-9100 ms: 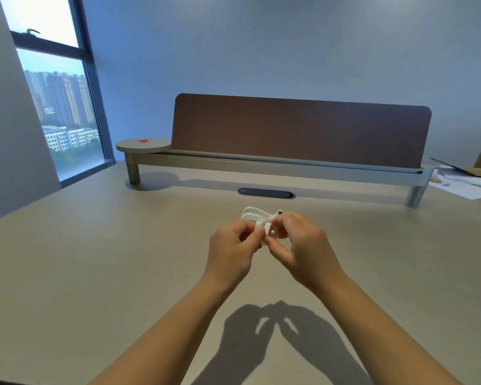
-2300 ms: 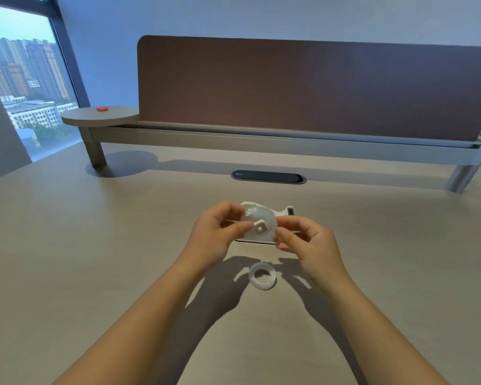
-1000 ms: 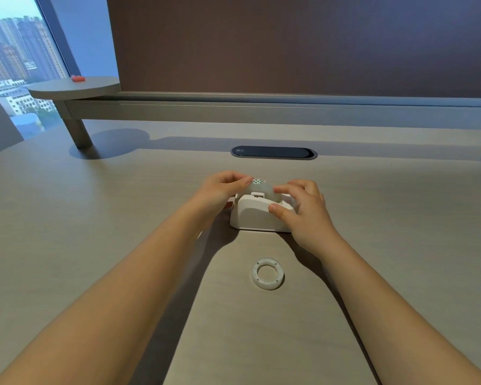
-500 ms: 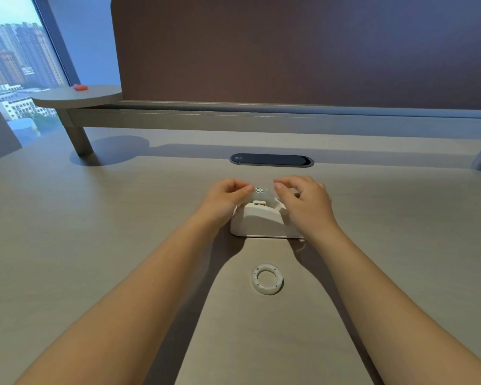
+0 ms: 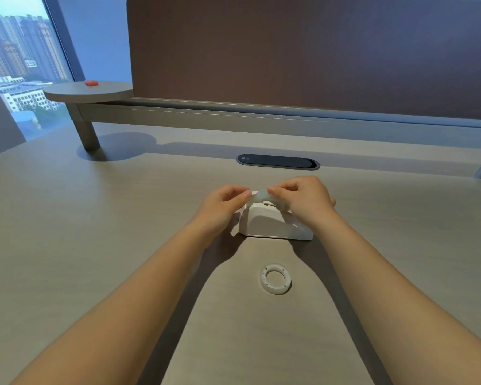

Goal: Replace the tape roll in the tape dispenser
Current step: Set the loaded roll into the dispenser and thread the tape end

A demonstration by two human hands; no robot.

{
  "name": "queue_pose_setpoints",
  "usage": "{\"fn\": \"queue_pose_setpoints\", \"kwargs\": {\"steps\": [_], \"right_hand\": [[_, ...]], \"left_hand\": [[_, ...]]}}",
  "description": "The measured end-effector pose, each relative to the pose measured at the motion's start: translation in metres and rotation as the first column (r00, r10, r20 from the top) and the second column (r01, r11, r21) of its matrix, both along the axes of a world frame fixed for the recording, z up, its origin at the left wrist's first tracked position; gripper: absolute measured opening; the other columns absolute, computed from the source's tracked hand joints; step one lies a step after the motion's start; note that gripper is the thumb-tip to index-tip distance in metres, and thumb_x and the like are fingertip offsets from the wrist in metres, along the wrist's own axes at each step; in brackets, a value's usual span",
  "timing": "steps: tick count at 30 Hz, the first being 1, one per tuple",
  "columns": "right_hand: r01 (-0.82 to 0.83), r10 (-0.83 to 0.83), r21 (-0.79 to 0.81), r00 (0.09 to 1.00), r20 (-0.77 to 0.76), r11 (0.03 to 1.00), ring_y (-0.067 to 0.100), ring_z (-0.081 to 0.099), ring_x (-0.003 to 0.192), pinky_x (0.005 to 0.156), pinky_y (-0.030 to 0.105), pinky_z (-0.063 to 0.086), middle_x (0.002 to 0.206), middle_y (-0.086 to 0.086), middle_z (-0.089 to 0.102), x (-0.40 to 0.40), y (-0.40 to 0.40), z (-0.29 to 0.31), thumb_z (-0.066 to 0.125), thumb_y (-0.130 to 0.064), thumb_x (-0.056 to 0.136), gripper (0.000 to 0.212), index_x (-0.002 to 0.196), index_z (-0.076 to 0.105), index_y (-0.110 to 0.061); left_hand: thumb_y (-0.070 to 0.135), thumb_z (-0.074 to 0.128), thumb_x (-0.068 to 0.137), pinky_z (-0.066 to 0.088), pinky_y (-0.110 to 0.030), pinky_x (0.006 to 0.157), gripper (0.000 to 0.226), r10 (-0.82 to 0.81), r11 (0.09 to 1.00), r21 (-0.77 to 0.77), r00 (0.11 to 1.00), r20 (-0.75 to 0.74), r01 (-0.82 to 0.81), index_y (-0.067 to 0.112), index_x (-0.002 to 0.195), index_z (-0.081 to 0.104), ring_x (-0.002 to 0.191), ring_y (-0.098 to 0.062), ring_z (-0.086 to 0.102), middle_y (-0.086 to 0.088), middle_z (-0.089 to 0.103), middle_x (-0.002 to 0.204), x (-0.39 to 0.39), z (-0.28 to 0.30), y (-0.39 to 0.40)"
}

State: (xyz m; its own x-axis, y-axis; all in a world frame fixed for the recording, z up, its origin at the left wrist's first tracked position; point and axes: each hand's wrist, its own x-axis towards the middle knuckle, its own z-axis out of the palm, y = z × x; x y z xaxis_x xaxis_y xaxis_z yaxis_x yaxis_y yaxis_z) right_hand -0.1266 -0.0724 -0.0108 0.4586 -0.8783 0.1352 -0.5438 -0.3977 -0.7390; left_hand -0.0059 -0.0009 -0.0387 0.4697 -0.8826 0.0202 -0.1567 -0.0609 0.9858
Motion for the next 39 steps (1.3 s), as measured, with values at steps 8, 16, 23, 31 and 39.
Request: {"fn": "queue_pose_setpoints", "kwargs": {"steps": [8,16,23,31,39], "right_hand": [[0.082,-0.084,-0.076,0.996,-0.016,0.994,0.03,0.056,0.094,0.095,0.044,0.039,0.098,0.012,0.072,-0.002,0.0,0.008,0.06,-0.022,0.081,0.017,0.083,0.072,-0.01],[0.007,-0.054,-0.177,0.963,-0.263,0.984,0.027,0.047,0.073,0.076,0.035,0.022,0.065,0.008,0.057,0.0,-0.003,0.014,0.039,-0.027,0.089,0.04,0.056,0.053,-0.009],[0.019,-0.02,-0.01,0.981,-0.192,1.0,0.033,0.059,0.087,0.087,0.047,0.048,0.089,0.016,0.066,0.008,-0.006,0.023,0.065,-0.034,0.076,0.028,0.068,0.058,-0.007],[-0.071,0.026,-0.098,0.915,-0.403,0.993,0.028,0.057,0.09,0.09,0.043,0.048,0.094,0.011,0.062,-0.005,-0.014,0.028,0.055,0.0,0.08,0.014,0.093,0.056,-0.006],[-0.152,0.036,-0.145,0.801,-0.598,0.978,0.028,0.051,0.091,0.097,0.046,0.03,0.088,0.008,0.064,-0.011,-0.017,0.03,0.041,-0.004,0.087,0.023,0.092,0.063,-0.007]], "left_hand": [[0.026,0.047,0.087,0.045,-0.035,0.088,0.03,-0.019,0.999,0.035,0.997,0.08,0.017,0.013,0.112,0.055,0.105,-0.022,0.053,-0.002,0.057,0.109,0.0,0.001,0.001],[0.026,0.046,0.087,0.047,-0.038,0.087,0.027,-0.014,0.999,0.035,0.996,0.09,0.011,0.012,0.109,0.056,0.102,-0.021,0.053,-0.002,0.058,0.105,-0.001,0.002,0.0],[0.028,0.046,0.087,0.048,-0.042,0.088,0.029,-0.034,0.998,0.061,0.992,0.125,0.027,0.011,0.109,0.055,0.1,-0.023,0.054,-0.003,0.057,0.105,-0.001,0.005,0.001],[0.031,0.048,0.086,0.044,-0.041,0.096,0.031,-0.059,0.994,0.104,0.982,0.18,0.041,0.012,0.11,0.054,0.106,-0.021,0.052,-0.004,0.057,0.113,0.001,0.007,-0.001],[0.032,0.048,0.085,0.044,-0.036,0.094,0.031,-0.057,0.994,0.108,0.971,0.231,0.033,0.014,0.11,0.053,0.101,-0.017,0.05,0.0,0.054,0.107,0.001,0.005,-0.002]]}}
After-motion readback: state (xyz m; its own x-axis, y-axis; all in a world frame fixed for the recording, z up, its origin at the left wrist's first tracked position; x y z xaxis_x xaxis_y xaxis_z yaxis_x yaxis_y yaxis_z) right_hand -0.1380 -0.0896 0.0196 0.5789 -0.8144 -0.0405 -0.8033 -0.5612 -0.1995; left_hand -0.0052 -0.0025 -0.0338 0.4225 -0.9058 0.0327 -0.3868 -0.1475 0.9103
